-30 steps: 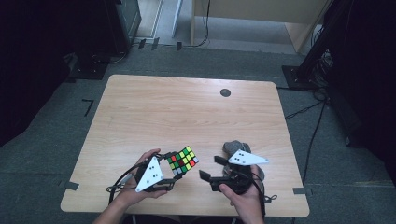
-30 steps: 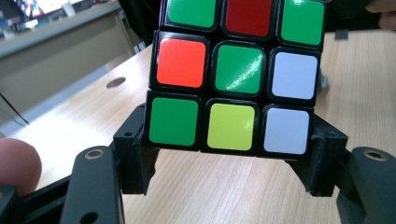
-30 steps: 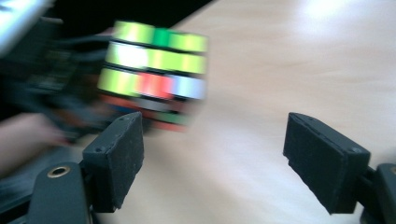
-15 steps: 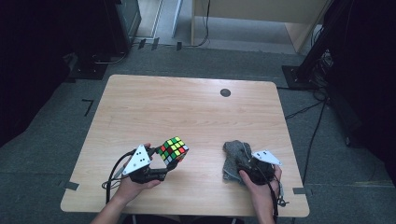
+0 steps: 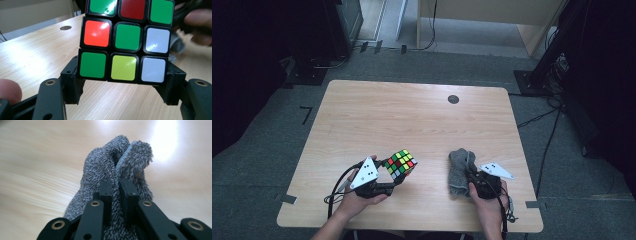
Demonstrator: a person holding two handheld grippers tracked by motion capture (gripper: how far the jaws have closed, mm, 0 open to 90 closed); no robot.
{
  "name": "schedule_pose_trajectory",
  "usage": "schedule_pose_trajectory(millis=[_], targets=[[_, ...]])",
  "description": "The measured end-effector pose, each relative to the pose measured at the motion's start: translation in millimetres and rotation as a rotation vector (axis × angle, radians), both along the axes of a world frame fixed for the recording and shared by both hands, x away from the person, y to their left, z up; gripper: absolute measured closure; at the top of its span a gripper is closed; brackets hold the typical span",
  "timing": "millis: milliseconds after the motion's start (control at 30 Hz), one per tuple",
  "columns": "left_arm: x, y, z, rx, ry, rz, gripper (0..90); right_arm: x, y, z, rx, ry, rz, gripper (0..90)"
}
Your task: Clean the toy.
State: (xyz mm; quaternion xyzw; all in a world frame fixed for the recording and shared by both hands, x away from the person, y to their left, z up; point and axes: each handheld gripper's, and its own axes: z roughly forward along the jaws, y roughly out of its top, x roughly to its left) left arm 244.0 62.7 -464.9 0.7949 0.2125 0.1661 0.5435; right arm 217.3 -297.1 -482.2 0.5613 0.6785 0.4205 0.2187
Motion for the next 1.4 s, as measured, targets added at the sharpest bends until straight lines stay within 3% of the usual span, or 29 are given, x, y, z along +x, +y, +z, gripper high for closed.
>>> schedule_pose_trajectory(millis=[100, 233, 267, 333, 367, 400, 467, 567, 633, 700, 767, 833, 900, 967, 1033, 1167, 1267, 1367, 1400], targets=[[-1.7, -2.7, -0.4, 0.012, -0.01, -0.014, 33.5, -13.7, 15.8, 27.3, 0.082, -0.104, 0.096, 82.6], [-7.0, -10.7, -2.0, 0.064, -0.043, -0.041, 33.5, -31.9, 39.7, 61.2, 0.207, -0.218, 0.257, 82.6], [-7.0, -10.7, -2.0, 0.064, -0.043, -0.041, 33.5, -31.9, 39.7, 61.2, 0.207, -0.218, 0.257, 82.6], [-12.8, -18.5, -2.6, 0.084, -0.061, -0.076, 33.5, -41.1, 57.3, 75.4, 0.265, -0.252, 0.357, 82.4], [-12.8, -18.5, -2.6, 0.084, -0.061, -0.076, 33.5, -42.9, 62.7, 76.9, 0.271, -0.254, 0.38, 82.3], [-17.8, -22.4, -1.3, 0.077, -0.077, -0.108, 33.5, -43.9, 67.6, 76.8, 0.262, -0.246, 0.39, 82.2], [-22.2, -23.4, 2.4, 0.049, -0.083, -0.148, 33.5, -42.0, 73.2, 70.9, 0.238, -0.226, 0.387, 82.2], [-23.9, -24.2, 4.3, 0.074, -0.098, -0.141, 33.5, -36.3, 69.3, 57.8, 0.239, -0.186, 0.349, 82.5], [-22.1, -22.8, 4.0, 0.069, -0.091, -0.132, 33.5, -33.7, 66.7, 53.2, 0.145, -0.173, 0.298, 82.6], [-20.2, -23.1, 4.1, 0.08, -0.09, -0.11, 33.6, -33.1, 62.8, 52.4, 0.145, -0.163, 0.271, 82.6], [-19.8, -24.5, 3.1, 0.102, -0.09, -0.095, 33.6, -36.6, 61.8, 58.5, 0.167, -0.193, 0.273, 82.6], [-20.7, -26.4, 2.3, 0.121, -0.095, -0.091, 33.6, -42.3, 67.4, 67.3, 0.169, -0.236, 0.308, 82.5], [-22.8, -27.5, 3.8, 0.113, -0.099, -0.105, 33.6, -46.5, 76.5, 71.8, 0.129, -0.26, 0.329, 82.4], [-25.2, -28.4, 6.2, 0.116, -0.107, -0.115, 33.6, -46.2, 82.6, 68.3, 0.102, -0.248, 0.336, 81.8], [-25.8, -28.9, 5.6, 0.132, -0.119, -0.107, 33.6, -43.5, 80.4, 63.4, 0.138, -0.231, 0.326, 77.5], [-26.8, -29.5, 5.9, 0.13, -0.131, -0.106, 33.6, -39.3, 75.0, 60.6, 0.261, -0.19, 0.328, 63.0], [-27.8, -27.9, 6.4, 0.115, -0.145, -0.11, 33.6, -37.6, 75.6, 58.3, 0.303, -0.179, 0.31, 58.0], [-28.5, -26.8, 7.2, 0.108, -0.154, -0.111, 33.6, -35.0, 73.2, 56.0, 0.38, -0.142, 0.309, 58.8], [-28.6, -27.5, 6.7, 0.115, -0.153, -0.109, 33.6, -35.1, 73.4, 55.7, 0.39, -0.132, 0.309, 64.3]])
